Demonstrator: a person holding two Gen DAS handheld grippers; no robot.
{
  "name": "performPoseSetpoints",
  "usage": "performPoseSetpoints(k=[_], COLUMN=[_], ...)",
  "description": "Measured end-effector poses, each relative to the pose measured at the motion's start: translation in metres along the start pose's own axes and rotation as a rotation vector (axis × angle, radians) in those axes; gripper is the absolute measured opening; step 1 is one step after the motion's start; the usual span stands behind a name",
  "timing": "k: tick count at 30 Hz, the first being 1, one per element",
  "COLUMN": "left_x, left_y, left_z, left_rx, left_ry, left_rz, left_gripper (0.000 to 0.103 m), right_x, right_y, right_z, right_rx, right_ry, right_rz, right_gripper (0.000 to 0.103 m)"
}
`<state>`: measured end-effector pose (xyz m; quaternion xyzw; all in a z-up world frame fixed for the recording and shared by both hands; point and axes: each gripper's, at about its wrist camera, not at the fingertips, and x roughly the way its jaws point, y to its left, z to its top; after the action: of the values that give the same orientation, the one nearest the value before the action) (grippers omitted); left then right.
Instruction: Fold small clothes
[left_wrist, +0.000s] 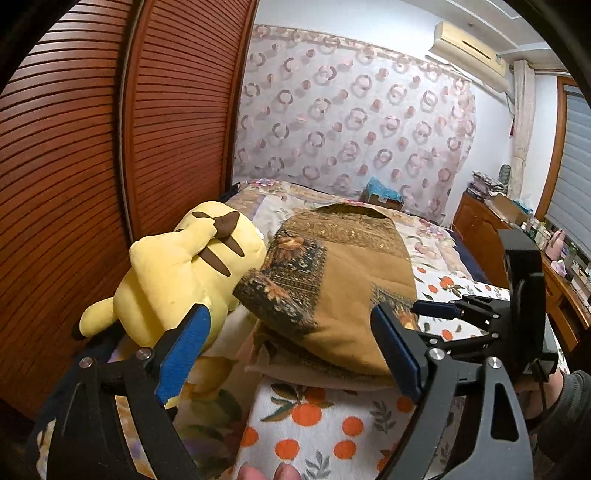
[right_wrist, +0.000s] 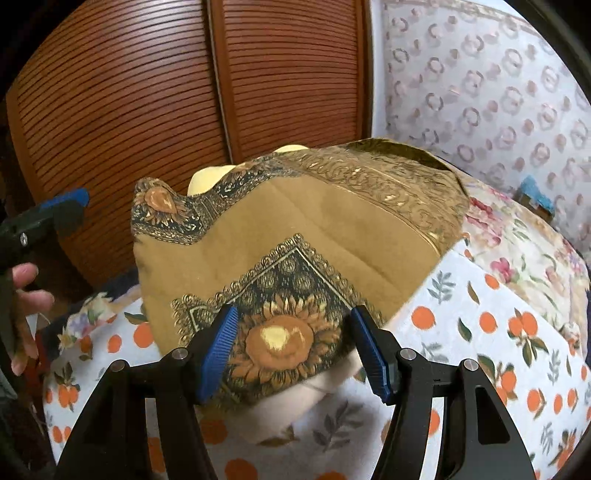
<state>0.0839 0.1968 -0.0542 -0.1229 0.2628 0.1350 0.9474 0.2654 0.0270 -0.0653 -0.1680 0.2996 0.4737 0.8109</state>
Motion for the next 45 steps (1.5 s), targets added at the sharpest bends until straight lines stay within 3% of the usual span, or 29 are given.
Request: performPoseSetpoints(k=[7,11,16,27,37,45], left_x=[-0.013,-0.021,-0.032,-0.059,-0.086,-0.109], left_y=[-0.021,-0.040,-0.073,-0.135,-0.186,-0.206], left_z=[-0.010,-0.015,-0.020,-0.023,-0.006,0.008], left_rx=[0.050,0.084,0.139,0.234,0.258,0.268], left_ry=[0.011,0.009,-0.005,-0.028,-0.085,-0.148], left_rz=[0.007,-0.036,-0.082,-0.149,-0.219,-0.237], left_gripper=[0.089,0.089,0.089,0.089,0.089,0.089], right_x=[-0.051,-0.100,-0.155,-0.243,-0.316,-0.344], right_y=[0.003,0.006,0.009,0.021,0.049,0.061], right_z=[-0.024,-0.042,-0.072,-0.126,-0.142,-0.150], right_rx=[0.072,0.118,0.174,0.311,0.333,0.343], right_ry=[-0.053,-0.100,-0.148,-0.222,-0.326,-0.401], right_rz=[-0.070,-0.131,-0.213,-0.374,-0.531,-0.578], right_gripper=[0.065,0.069,0.081,0.084,0.084,0.084])
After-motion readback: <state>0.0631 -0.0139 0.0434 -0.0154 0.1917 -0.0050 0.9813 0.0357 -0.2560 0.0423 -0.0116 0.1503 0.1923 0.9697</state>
